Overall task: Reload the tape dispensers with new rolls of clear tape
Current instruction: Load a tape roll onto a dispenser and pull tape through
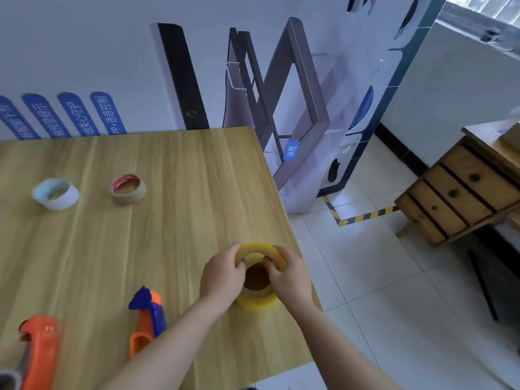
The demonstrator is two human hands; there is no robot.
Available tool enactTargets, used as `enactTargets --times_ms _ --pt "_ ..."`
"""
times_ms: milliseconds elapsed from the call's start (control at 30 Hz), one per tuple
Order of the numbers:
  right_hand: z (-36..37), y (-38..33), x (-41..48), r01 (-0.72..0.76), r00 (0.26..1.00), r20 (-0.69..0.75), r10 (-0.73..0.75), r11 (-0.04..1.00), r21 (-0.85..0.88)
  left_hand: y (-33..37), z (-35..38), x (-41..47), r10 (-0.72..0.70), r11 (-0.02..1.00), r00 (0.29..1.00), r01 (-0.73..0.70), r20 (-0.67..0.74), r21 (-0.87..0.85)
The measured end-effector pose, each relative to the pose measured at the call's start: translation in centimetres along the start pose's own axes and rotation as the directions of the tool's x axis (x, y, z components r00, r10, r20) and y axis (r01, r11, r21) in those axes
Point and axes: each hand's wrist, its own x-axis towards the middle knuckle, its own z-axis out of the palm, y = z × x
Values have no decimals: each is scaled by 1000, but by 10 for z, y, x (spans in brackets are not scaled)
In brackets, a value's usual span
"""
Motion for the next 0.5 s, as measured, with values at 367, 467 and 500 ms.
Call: enactTargets --times_ms 367,467,500 --pt "-47 -78 -23 133 923 216 -319 789 599 22 -68 -34 281 858 789 -461 -547 -225" --pt "-56 -94 -31 166 872 256 -418 743 648 25 -82 -46 190 881 763 -410 -618 -235" --pt "-56 -98 -34 165 860 266 -435 731 662 26 -87 -49 150 895 757 -378 -636 -238"
